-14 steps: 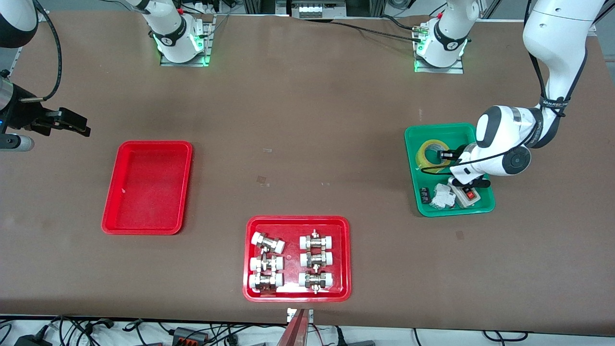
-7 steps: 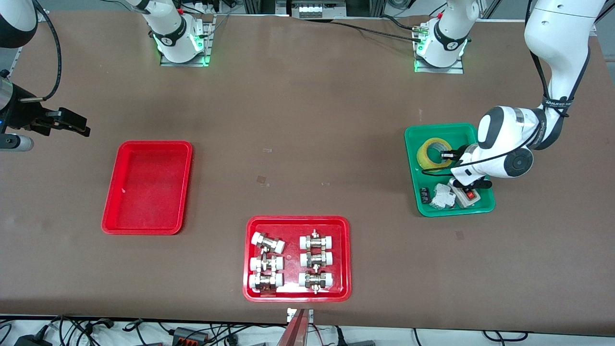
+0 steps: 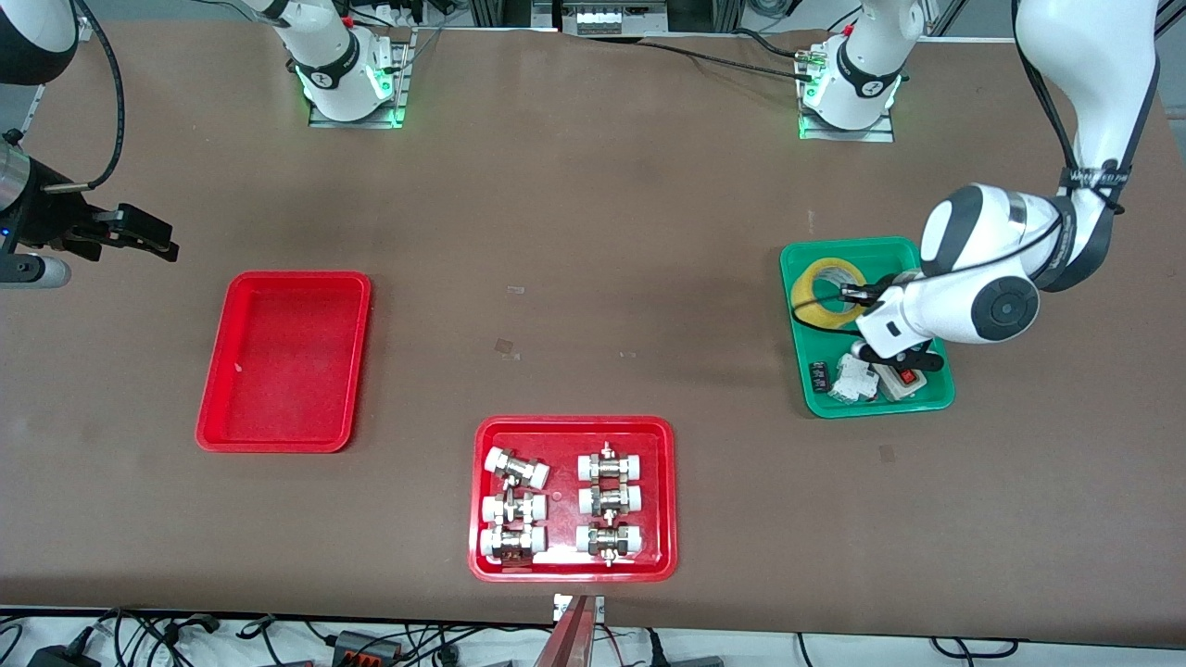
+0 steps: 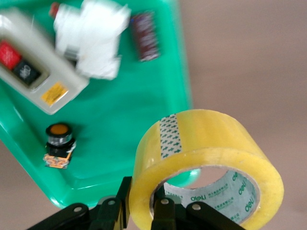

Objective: Left arm passes tape to right arm into tray
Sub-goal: 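Close the left gripper on the tape roll's rim and lift it, then carry the tape toward the table middle while the right gripper approaches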

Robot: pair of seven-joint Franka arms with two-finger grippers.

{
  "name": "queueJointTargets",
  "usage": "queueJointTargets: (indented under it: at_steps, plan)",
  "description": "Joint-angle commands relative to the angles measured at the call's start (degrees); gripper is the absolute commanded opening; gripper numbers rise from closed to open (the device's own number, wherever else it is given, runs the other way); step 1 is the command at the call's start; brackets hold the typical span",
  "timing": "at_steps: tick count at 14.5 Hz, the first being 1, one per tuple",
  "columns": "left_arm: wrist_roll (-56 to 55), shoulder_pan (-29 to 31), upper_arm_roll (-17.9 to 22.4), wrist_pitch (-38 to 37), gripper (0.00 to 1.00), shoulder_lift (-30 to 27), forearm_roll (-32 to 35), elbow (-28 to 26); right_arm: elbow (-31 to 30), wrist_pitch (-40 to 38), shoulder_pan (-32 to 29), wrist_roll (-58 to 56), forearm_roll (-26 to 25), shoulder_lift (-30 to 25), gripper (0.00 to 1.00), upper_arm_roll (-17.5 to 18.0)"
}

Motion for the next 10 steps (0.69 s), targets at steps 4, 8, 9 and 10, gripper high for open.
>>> queueJointTargets:
  at_steps: [4,8,9,10]
  plan:
    - [-1.5,-5.5,-3.7,-2.7,0.02,9.4,-11.6,18.0,-0.2,-2.4,0.1,-1.1,2.8,0.7,1.0,0.0]
    - [-3.7,-12.1,-3.7,9.6,0.03,14.9,-17.1,21.7,0.6,-5.0,1.5,-8.4,15.1,5.0,1.0,0.1]
    - [-3.7,-13.4,-3.7,12.6,0.03,16.7,-21.3,21.9,1.9,-4.8,2.4,-8.4,17.7,6.6,1.0,0.1]
    - [-3.8,-14.7,-3.6,15.4,0.02,17.5,-23.7,22.0,3.0,-4.8,3.2,-8.5,21.3,8.6,1.0,0.0]
